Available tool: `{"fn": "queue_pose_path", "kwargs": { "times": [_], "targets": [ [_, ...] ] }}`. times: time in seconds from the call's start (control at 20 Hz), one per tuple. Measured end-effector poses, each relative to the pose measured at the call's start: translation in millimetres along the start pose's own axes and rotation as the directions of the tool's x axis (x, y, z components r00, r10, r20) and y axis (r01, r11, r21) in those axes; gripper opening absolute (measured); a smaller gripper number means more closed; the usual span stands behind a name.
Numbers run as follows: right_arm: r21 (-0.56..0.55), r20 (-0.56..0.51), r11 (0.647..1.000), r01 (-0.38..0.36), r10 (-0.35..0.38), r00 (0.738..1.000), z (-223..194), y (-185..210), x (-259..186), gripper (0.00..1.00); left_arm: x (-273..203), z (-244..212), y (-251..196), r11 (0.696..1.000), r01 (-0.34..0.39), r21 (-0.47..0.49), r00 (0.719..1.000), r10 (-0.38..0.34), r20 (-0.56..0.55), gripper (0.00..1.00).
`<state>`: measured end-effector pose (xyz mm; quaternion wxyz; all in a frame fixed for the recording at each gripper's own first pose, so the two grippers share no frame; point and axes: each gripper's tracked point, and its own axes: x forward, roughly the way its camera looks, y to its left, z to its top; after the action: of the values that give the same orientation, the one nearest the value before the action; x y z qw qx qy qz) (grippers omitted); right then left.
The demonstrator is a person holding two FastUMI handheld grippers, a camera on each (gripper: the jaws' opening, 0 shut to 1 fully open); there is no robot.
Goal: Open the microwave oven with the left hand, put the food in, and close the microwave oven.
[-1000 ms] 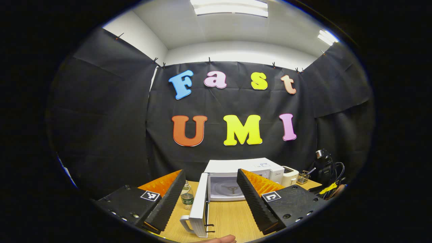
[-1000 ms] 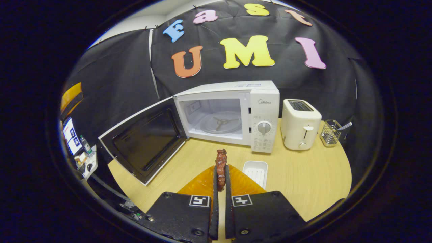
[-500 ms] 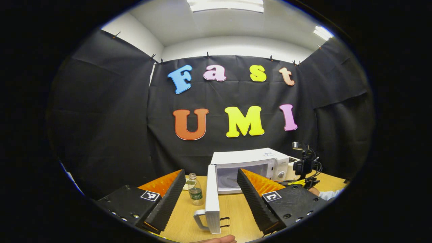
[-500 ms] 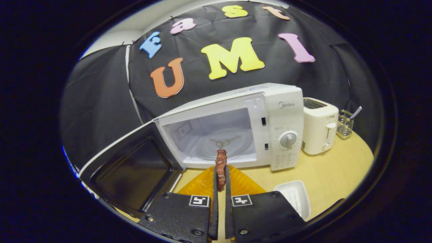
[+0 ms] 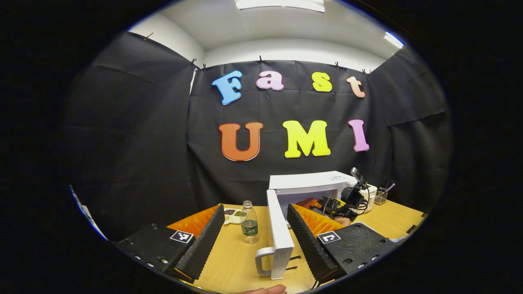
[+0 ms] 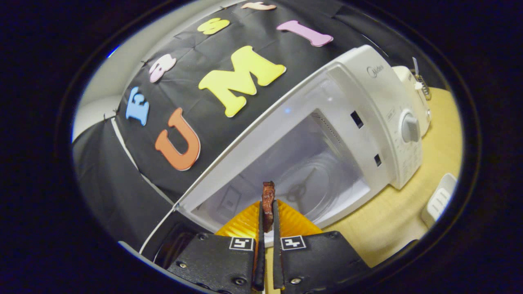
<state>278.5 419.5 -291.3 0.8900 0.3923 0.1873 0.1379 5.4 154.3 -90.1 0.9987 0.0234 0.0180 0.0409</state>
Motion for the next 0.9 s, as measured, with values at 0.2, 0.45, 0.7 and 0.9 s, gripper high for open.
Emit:
{"fn": "queue_pose_path", "kwargs": {
  "times": [0.2,0.45,0.7,0.9],
  "targets": [
    [0.053,0.027,0.997,0.063,-0.064,0.998,-0.8,-9.5,43.2,0.11,2.3,-10.9,9.8,1.000,-0.014,0.006,1.000,0.014,-0.020,0.94],
    [0.043,0.000,0.989,0.140,-0.141,0.990,-8.1,-22.9,74.5,0.11,-0.5,-21.7,16.7,0.999,-0.013,-0.042,0.999,0.012,-0.033,0.94],
    [0.007,0.008,0.979,0.204,-0.204,0.979,-14.3,-43.2,79.5,0.15,-2.8,-25.0,27.8,0.998,-0.031,-0.064,0.999,0.028,-0.039,0.94],
    [-0.255,0.031,0.939,0.233,-0.233,0.972,-13.2,-40.1,63.2,0.99,-4.4,-32.1,27.0,0.996,-0.029,-0.088,0.999,0.025,-0.045,0.94]
  ]
}}
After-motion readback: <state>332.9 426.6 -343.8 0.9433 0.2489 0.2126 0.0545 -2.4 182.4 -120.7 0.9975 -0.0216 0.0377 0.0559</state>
